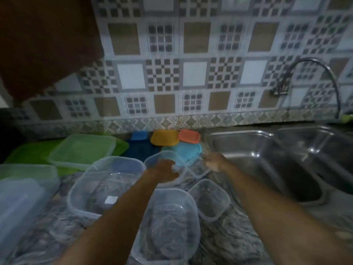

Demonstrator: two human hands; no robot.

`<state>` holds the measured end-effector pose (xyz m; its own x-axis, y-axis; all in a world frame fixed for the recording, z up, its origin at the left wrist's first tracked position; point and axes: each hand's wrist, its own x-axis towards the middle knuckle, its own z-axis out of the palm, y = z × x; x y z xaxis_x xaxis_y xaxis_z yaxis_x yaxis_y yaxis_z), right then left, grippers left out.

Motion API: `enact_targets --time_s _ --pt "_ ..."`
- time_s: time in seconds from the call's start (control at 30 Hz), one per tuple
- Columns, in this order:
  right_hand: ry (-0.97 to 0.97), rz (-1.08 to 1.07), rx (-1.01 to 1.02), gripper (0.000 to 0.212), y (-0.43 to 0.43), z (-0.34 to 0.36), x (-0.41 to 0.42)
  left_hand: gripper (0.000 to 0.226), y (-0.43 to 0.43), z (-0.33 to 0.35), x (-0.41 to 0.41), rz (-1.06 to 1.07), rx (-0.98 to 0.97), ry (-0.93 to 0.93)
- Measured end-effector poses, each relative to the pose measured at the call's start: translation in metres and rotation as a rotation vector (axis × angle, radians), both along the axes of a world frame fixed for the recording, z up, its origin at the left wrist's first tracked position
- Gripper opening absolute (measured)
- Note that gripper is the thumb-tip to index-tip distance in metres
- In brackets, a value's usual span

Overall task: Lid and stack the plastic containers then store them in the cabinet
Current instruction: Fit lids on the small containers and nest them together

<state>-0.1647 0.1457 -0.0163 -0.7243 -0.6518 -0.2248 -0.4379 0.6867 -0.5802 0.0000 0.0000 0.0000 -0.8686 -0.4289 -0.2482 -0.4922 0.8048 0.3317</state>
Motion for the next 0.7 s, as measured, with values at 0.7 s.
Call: enact_targets --time_s 0.7 --pt "-0.084 0.295 -0.414 0.008 -0.124 0.023 -0.087 0.049 -0.051 0.024 -0.092 0.792 1.08 0.642"
